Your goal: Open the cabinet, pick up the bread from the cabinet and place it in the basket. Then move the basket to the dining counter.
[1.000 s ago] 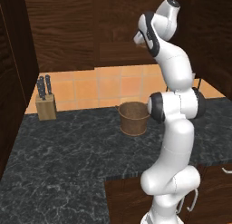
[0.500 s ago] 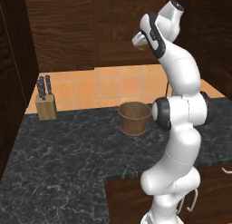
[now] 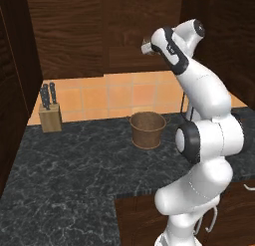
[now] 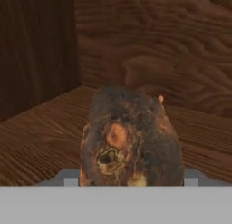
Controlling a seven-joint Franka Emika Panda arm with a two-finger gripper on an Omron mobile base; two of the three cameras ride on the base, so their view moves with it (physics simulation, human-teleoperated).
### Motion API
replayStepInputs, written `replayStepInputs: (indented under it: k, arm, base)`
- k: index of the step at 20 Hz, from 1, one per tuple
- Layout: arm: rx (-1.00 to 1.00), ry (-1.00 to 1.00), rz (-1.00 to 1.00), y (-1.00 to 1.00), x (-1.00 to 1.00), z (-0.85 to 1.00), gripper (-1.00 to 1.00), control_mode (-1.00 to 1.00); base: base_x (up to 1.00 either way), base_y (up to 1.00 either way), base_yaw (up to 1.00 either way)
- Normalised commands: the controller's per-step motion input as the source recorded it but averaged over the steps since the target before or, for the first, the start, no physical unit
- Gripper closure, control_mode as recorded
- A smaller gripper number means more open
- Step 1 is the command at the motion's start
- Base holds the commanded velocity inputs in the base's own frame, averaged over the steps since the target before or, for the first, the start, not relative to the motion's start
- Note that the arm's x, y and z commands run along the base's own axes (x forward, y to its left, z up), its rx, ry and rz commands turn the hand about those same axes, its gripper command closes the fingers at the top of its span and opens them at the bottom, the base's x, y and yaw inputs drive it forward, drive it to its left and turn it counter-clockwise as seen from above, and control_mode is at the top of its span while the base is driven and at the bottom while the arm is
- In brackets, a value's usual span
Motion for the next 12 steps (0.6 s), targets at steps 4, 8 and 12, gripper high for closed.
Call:
replayStepInputs:
  k: [4, 8, 12]
  arm:
    - [0.03, -0.21, -0.09, 0.05, -0.83, 0.4, 1.0, -1.0]
    - [0.0, 0.0, -0.06, 0.0, -1.0, 0.51, 1.0, -1.0]
    - [0.0, -0.01, -0.06, 0.0, -1.0, 0.37, 1.0, -1.0]
  base:
    - [0.0, 0.0, 0.0]
    - [0.0, 0.0, 0.0]
    - [0.0, 0.0, 0.0]
